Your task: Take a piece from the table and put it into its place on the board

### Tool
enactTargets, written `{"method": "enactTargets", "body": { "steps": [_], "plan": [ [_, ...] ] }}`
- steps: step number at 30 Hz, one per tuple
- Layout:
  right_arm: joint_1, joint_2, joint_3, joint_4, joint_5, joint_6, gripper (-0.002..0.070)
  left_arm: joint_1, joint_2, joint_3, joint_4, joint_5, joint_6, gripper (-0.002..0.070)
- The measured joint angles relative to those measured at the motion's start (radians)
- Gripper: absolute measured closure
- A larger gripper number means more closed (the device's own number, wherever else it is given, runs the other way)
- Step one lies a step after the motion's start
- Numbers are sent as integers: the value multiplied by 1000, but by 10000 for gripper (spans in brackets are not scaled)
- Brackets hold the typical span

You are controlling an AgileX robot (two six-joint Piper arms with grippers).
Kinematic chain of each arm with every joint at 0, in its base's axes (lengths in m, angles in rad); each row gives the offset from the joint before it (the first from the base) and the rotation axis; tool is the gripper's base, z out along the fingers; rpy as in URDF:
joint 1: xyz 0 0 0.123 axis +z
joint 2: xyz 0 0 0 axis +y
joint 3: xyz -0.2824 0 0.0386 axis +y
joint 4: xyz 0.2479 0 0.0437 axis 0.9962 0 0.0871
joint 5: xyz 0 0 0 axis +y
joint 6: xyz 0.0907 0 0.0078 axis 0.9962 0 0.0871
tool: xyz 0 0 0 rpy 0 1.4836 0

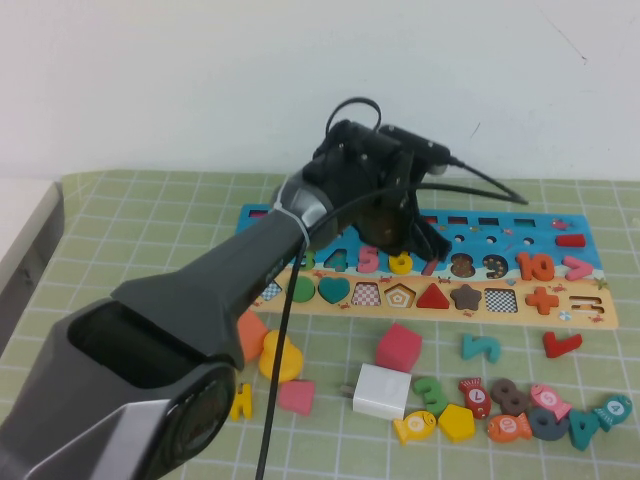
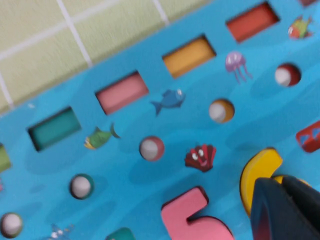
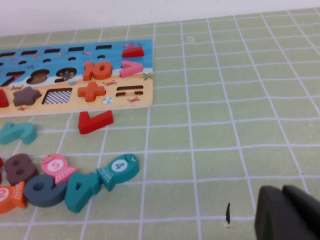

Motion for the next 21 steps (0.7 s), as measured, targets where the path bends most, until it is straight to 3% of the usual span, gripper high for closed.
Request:
{"method": "enactTargets", "body": {
  "steps": [13,21],
  "plan": [
    [0,0,0,0,0,-3,678,0,5,0,-4,10,-2,677],
    [0,0,0,0,0,-3,678,0,-215,0,108,71,23,677]
  ]
}}
